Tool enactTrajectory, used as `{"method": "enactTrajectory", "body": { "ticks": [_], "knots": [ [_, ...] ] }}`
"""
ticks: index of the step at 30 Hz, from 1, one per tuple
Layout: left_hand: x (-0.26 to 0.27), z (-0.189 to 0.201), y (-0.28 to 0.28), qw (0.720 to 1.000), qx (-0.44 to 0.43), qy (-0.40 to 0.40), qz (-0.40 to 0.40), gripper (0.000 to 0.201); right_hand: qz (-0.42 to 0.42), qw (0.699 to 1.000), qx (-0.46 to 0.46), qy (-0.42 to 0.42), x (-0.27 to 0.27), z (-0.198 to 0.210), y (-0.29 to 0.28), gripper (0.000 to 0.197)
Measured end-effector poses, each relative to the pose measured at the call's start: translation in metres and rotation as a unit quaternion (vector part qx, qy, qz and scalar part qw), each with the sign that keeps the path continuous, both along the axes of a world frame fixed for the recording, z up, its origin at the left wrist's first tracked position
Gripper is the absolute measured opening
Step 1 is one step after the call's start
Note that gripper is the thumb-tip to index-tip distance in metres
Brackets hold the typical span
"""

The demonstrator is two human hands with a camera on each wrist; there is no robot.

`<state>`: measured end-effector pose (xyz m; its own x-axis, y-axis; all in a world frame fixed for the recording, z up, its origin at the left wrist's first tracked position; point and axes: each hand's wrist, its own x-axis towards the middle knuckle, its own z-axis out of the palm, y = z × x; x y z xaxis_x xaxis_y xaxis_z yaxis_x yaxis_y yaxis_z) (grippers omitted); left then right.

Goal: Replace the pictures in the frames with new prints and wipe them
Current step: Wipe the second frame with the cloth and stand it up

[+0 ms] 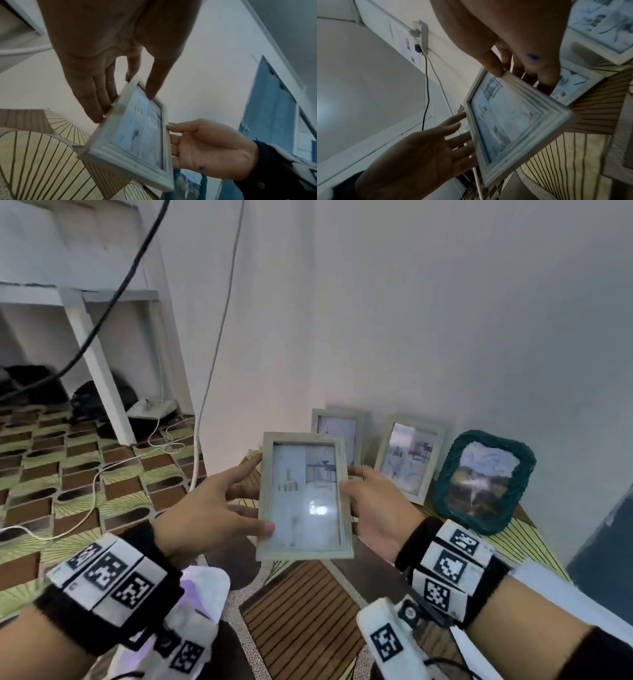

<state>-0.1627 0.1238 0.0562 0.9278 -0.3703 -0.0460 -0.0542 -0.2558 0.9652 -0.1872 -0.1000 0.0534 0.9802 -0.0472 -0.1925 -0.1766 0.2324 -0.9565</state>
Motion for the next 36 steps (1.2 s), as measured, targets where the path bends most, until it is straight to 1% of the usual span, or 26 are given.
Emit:
{"method": "enactTrajectory", "body": {
  "ticks": [3, 5, 7, 10, 13, 19, 23, 27, 31, 34, 36],
  "knots": [
    [0.040, -0.009, -0.002, 0.994, -0.089, 0.044, 0.042, 0.074, -0.009, 0.998, -0.057, -0.010, 0.041, -0.003, 0.010, 0.040],
    [0.065, -0.015, -0.003, 0.988, -0.117, 0.058, 0.079, 0.063, -0.020, 0.995, -0.098, -0.021, 0.070, -0.007, 0.017, 0.043],
    [0.089, -0.020, -0.005, 0.983, -0.138, 0.061, 0.105, 0.060, -0.023, 0.992, -0.125, -0.027, 0.096, -0.010, 0.024, 0.046],
    [0.122, -0.027, -0.006, 0.974, -0.172, 0.052, 0.136, 0.056, -0.020, 0.989, -0.141, -0.043, 0.136, -0.013, 0.032, 0.049],
    [0.152, -0.032, -0.005, 0.969, -0.187, 0.033, 0.155, 0.057, -0.028, 0.987, -0.152, -0.051, 0.174, -0.017, 0.040, 0.048],
    [0.206, -0.053, -0.005, 0.963, -0.181, 0.001, 0.197, 0.060, -0.044, 0.982, -0.167, -0.079, 0.230, -0.032, 0.057, 0.048],
    [0.225, -0.069, -0.006, 0.966, -0.160, 0.005, 0.202, 0.059, -0.047, 0.985, -0.158, -0.052, 0.248, -0.051, 0.062, 0.049],
    [0.222, -0.084, -0.003, 0.970, -0.143, 0.037, 0.194, 0.063, -0.039, 0.987, -0.155, -0.018, 0.251, -0.075, 0.061, 0.051],
    [0.212, -0.089, 0.000, 0.970, -0.138, 0.050, 0.193, 0.068, -0.027, 0.987, -0.153, -0.035, 0.247, -0.088, 0.060, 0.049],
    [0.210, -0.089, 0.001, 0.967, -0.144, 0.058, 0.201, 0.067, -0.004, 0.987, -0.152, -0.045, 0.242, -0.090, 0.062, 0.054],
    [0.210, -0.087, 0.000, 0.966, -0.145, 0.067, 0.204, 0.066, 0.006, 0.985, -0.167, -0.046, 0.238, -0.088, 0.063, 0.056]
  ]
}}
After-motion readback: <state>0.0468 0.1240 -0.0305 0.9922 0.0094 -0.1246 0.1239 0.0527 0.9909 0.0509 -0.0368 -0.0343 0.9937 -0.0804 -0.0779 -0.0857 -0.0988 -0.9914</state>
